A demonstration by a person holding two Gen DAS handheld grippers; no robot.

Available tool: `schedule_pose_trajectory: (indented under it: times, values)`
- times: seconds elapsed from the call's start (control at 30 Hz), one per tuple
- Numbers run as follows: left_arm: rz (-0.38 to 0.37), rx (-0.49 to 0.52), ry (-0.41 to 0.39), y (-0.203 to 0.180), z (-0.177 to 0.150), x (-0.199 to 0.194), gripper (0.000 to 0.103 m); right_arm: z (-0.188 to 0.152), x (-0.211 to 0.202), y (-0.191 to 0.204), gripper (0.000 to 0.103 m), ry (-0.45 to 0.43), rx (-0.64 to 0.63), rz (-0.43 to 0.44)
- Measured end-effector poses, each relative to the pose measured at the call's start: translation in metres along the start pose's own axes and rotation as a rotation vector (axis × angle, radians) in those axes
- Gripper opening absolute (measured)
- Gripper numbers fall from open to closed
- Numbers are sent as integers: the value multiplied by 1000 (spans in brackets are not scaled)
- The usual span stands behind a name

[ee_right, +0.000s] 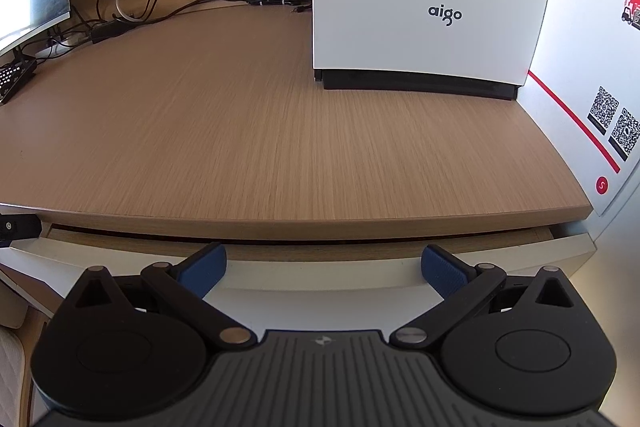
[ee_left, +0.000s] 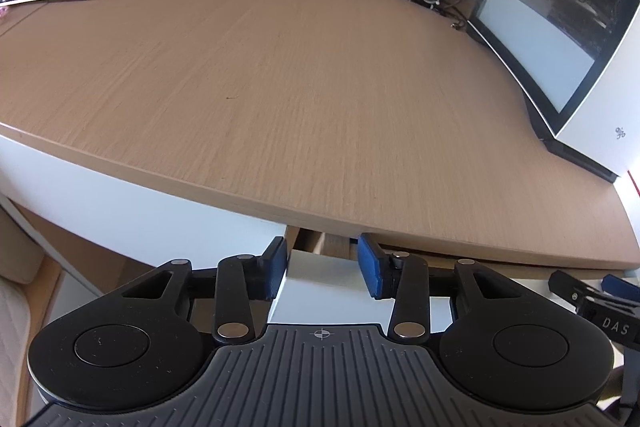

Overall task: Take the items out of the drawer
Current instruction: 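Pull the drawer open with the left tool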

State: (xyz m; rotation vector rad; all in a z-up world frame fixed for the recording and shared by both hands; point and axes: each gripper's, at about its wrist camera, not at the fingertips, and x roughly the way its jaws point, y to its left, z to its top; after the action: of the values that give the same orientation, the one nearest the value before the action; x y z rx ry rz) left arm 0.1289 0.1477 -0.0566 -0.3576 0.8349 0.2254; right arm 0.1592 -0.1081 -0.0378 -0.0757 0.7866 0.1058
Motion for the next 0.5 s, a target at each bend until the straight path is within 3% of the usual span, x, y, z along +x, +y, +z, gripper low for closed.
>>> schedule_pose_trajectory:
  times: [0.5]
  values:
    - [0,35,4,-3,-9,-8,45,7,5,0,103,49,-10,2]
